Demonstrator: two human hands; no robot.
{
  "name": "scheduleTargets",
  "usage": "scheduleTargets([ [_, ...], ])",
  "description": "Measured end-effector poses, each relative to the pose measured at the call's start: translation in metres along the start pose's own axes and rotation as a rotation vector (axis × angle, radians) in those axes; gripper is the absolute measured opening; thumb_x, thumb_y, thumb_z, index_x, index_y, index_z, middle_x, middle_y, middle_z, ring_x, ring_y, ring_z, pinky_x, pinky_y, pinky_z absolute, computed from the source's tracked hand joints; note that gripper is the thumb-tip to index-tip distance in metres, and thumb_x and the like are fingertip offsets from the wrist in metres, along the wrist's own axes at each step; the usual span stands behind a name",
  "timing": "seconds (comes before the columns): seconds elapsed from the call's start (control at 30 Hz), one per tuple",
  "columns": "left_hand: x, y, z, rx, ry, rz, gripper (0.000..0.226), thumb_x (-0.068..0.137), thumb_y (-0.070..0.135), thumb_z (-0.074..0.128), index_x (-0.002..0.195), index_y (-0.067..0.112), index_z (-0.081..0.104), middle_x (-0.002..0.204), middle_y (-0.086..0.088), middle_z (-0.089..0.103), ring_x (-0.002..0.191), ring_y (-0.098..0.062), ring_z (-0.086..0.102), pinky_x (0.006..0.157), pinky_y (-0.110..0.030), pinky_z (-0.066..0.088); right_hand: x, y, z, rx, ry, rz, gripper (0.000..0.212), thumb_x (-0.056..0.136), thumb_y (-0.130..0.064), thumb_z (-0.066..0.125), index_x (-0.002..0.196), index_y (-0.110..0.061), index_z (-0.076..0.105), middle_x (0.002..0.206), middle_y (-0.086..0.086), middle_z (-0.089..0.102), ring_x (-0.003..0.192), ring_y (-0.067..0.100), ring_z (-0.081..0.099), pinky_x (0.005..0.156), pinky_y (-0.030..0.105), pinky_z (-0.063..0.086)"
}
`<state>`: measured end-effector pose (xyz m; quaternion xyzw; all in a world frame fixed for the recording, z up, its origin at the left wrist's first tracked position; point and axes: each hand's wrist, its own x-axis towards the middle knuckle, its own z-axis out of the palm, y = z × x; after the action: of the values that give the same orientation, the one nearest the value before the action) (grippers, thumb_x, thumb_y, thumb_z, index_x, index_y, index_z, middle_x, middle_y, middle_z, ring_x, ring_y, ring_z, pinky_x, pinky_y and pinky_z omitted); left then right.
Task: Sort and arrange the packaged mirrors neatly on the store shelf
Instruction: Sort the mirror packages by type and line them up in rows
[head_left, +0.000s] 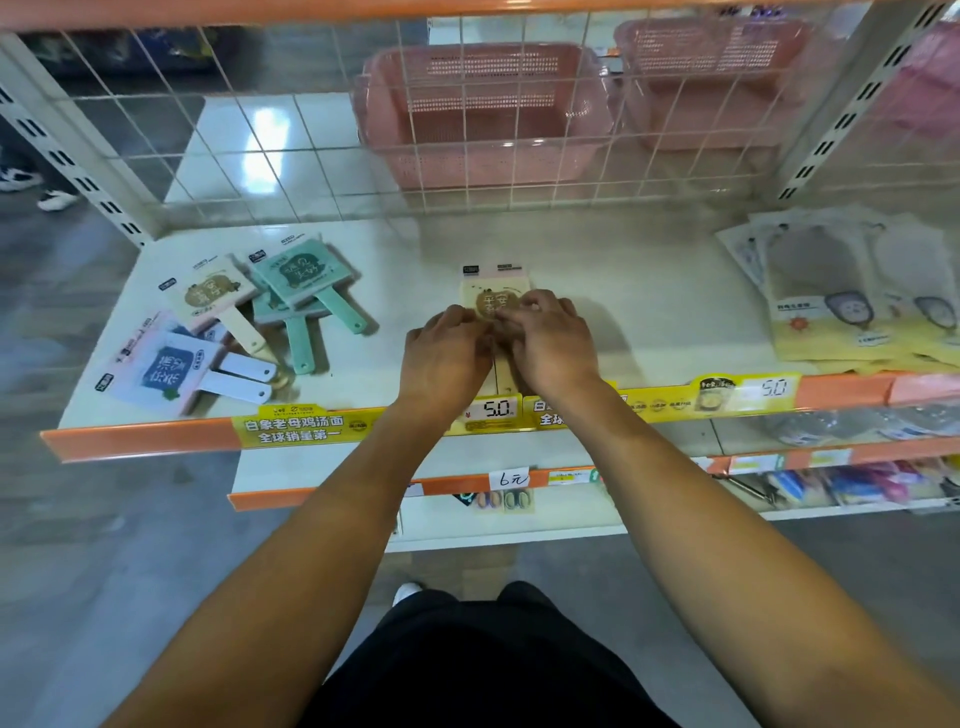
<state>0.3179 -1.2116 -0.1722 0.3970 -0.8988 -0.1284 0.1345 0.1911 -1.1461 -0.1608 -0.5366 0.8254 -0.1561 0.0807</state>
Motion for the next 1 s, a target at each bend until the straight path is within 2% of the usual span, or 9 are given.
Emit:
scheduleTargets([
  [0.33, -0.001, 0.005, -0.002, -0.01, -0.022, -0.04, 0.029, 0.09, 0.027, 0.052, 0.115, 0.026, 0.068, 0.119, 0.0, 0.059, 0.115, -0.024, 0.053, 0.09, -0.039, 0.039, -0.002, 0.001, -0.001, 0.008, -0.029, 0.011, 0.04, 0.093, -0.022, 0.052, 0.132, -0.03, 0.058, 0.138, 0.003, 0.047, 0.125, 0.029, 0.041, 0.099, 0.038, 0.037],
  [0.4, 0.001, 0.001, -0.006, -0.035, -0.028, -0.042, 0.029, 0.09, 0.031, 0.052, 0.114, 0.028, 0.068, 0.121, 0.003, 0.059, 0.12, -0.022, 0.05, 0.092, -0.04, 0.039, 0.003, -0.002, -0.003, 0.022, -0.066, 0.058, 0.039, 0.092, -0.023, 0.053, 0.13, -0.03, 0.059, 0.136, 0.002, 0.046, 0.124, 0.031, 0.041, 0.098, 0.039, 0.037],
  [0.5, 0.0, -0.011, -0.017, -0.087, 0.027, -0.072, 0.034, 0.09, 0.034, 0.055, 0.123, 0.027, 0.062, 0.13, 0.003, 0.055, 0.125, -0.023, 0.048, 0.098, -0.043, 0.038, 0.015, -0.014, -0.01, -0.024, -0.128, 0.165, 0.038, 0.089, -0.029, 0.055, 0.127, -0.028, 0.059, 0.134, 0.005, 0.044, 0.122, 0.035, 0.038, 0.1, 0.041, 0.035],
  [0.57, -0.004, -0.022, -0.026, -0.087, 0.074, -0.143, 0.038, 0.091, 0.035, 0.055, 0.128, 0.026, 0.057, 0.137, 0.002, 0.05, 0.126, -0.023, 0.047, 0.101, -0.043, 0.036, 0.022, -0.026, -0.015, 0.001, -0.098, 0.182, 0.04, 0.086, -0.035, 0.062, 0.125, -0.027, 0.059, 0.135, 0.005, 0.042, 0.124, 0.035, 0.036, 0.101, 0.041, 0.033],
  [0.73, -0.021, -0.059, -0.049, -0.01, 0.17, -0.314, 0.044, 0.09, 0.038, 0.055, 0.132, 0.022, 0.052, 0.142, -0.003, 0.045, 0.127, -0.03, 0.047, 0.1, -0.046, 0.036, 0.034, -0.076, -0.001, 0.165, 0.034, -0.015, 0.038, 0.087, -0.038, 0.062, 0.124, -0.03, 0.058, 0.137, -0.001, 0.042, 0.128, 0.028, 0.037, 0.101, 0.041, 0.038],
  [1.0, -0.056, -0.131, -0.084, 0.053, 0.244, -0.545, 0.044, 0.089, 0.039, 0.053, 0.129, 0.02, 0.053, 0.133, -0.008, 0.051, 0.116, -0.037, 0.051, 0.095, -0.047, 0.037, 0.048, -0.163, 0.043, 0.2, -0.05, -0.229, 0.046, 0.087, -0.042, 0.063, 0.129, -0.026, 0.054, 0.136, 0.002, 0.043, 0.125, 0.029, 0.039, 0.102, 0.04, 0.038],
])
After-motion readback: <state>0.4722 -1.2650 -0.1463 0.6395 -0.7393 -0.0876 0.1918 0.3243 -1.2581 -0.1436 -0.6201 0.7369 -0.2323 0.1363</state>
